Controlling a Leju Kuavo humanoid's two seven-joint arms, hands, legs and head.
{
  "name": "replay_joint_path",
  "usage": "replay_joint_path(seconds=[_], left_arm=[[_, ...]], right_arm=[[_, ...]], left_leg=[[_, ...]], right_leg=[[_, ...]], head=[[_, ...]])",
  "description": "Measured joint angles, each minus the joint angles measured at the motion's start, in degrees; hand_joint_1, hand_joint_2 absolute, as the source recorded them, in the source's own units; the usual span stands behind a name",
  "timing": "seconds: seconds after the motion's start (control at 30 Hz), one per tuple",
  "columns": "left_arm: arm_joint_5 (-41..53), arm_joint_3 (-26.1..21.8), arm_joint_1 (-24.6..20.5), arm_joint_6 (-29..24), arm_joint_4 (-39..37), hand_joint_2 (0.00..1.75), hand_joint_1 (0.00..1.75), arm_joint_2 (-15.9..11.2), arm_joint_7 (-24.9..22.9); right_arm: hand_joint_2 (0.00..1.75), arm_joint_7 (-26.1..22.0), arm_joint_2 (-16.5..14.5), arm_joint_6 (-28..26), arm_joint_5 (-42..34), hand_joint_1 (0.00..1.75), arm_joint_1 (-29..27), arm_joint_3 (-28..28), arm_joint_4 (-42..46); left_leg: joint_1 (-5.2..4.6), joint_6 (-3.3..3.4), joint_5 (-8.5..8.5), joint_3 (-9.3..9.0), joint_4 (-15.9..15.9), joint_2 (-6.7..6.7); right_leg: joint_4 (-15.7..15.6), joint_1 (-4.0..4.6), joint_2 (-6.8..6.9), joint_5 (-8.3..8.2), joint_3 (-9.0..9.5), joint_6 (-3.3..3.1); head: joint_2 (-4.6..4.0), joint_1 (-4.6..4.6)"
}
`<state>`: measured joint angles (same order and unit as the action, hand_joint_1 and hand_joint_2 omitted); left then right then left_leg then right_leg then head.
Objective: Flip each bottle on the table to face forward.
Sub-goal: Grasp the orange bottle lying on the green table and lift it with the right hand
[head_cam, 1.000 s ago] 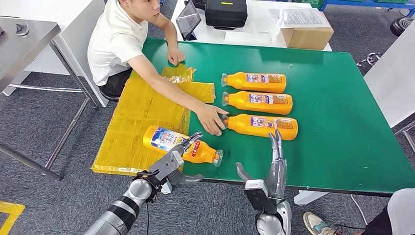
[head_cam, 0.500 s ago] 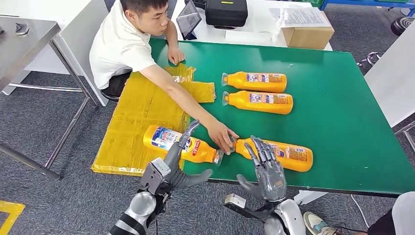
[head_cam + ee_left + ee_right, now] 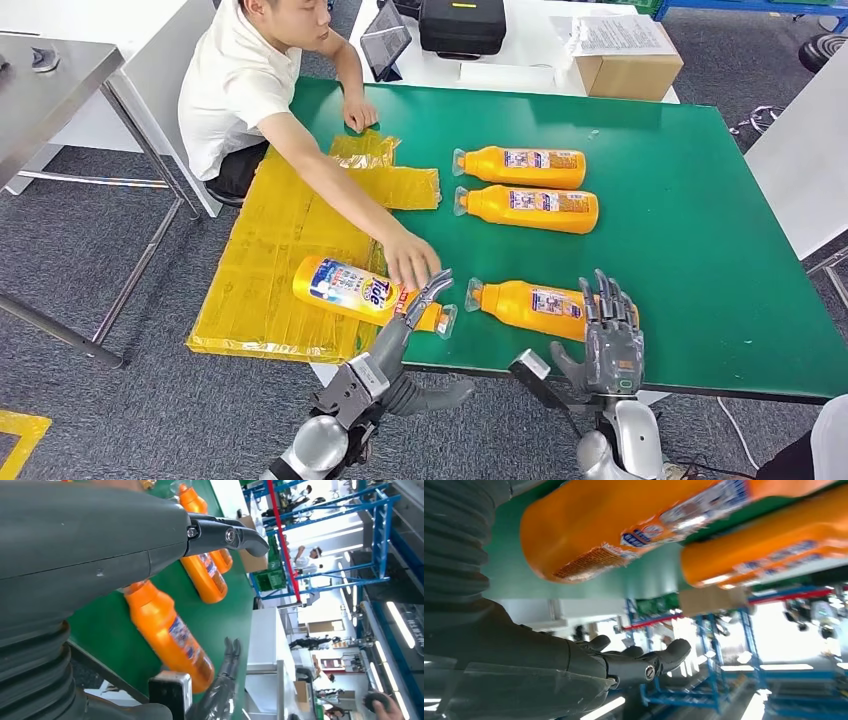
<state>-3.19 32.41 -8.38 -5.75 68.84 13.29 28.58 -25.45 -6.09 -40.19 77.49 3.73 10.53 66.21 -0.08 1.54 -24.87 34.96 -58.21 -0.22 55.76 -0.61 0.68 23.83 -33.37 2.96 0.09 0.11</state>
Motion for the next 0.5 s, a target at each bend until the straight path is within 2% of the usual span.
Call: replay_joint_path(seconds=[0.13,0.3,0.5], left_arm=[[0.0,1.2,0.0,-1.6,0.7,1.75,0.00,0.0,-0.5],[0.1,2.0,0.0,-2.6,1.2,1.75,0.00,0.0,-1.1],[0.1,2.6,0.0,-2.7,1.3,1.75,0.00,0.0,-1.3]], right_arm=[[1.75,3.9,2.5,0.0,-0.1,0.00,0.9,-1.7,-3.1],[1.75,12.2,5.1,0.0,0.8,0.00,2.4,-5.7,-8.2],[1.75,13.8,8.2,0.0,-1.6,0.00,6.1,-7.4,-13.9]], left_leg=[[-0.04,0.02,0.00,0.01,0.0,0.01],[-0.04,0.02,0.00,0.02,0.0,0.01],[-0.04,0.02,0.00,-0.01,0.0,0.02]], right_leg=[[0.0,-0.02,-0.01,-0.01,0.00,0.01],[0.0,-0.02,0.00,-0.01,-0.02,0.02],[0.0,-0.02,-0.01,-0.01,0.00,0.02]], head=[[0.00,-0.01],[0.00,-0.02],[0.00,-0.01]])
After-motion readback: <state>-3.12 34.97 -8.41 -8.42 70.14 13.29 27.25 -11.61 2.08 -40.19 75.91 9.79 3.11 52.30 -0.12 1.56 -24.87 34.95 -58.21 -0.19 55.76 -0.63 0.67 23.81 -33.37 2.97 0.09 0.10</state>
